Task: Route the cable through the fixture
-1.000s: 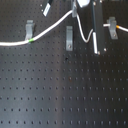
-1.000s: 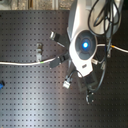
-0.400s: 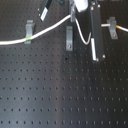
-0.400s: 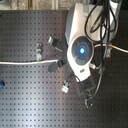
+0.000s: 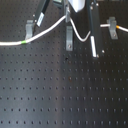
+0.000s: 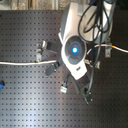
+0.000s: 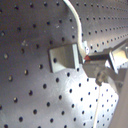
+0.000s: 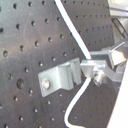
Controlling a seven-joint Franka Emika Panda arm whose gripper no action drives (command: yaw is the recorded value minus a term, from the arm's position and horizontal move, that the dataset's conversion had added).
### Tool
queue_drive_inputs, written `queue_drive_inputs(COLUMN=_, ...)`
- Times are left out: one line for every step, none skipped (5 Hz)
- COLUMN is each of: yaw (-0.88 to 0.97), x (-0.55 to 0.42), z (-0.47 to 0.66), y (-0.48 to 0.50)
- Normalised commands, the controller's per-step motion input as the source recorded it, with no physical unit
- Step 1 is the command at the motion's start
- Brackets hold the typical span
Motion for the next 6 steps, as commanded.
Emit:
queue_drive_inputs(yaw=0.0, x=-0.107, z=0.18, y=-0.029)
queue_drive_inputs(yaw=-0.28, x=-0.226, z=0.26, y=-0.005)
queue_drive_inputs(yaw=0.0, x=-0.015, z=0.0, y=0.023)
queue_drive_inputs(yaw=-0.01, x=-0.327, z=0.1, y=0.132)
queue_drive_inputs(yaw=-0.07, x=-0.352, z=0.16, y=0.208)
queue_drive_inputs(yaw=0.0, x=0.0, z=0.05, y=0.001)
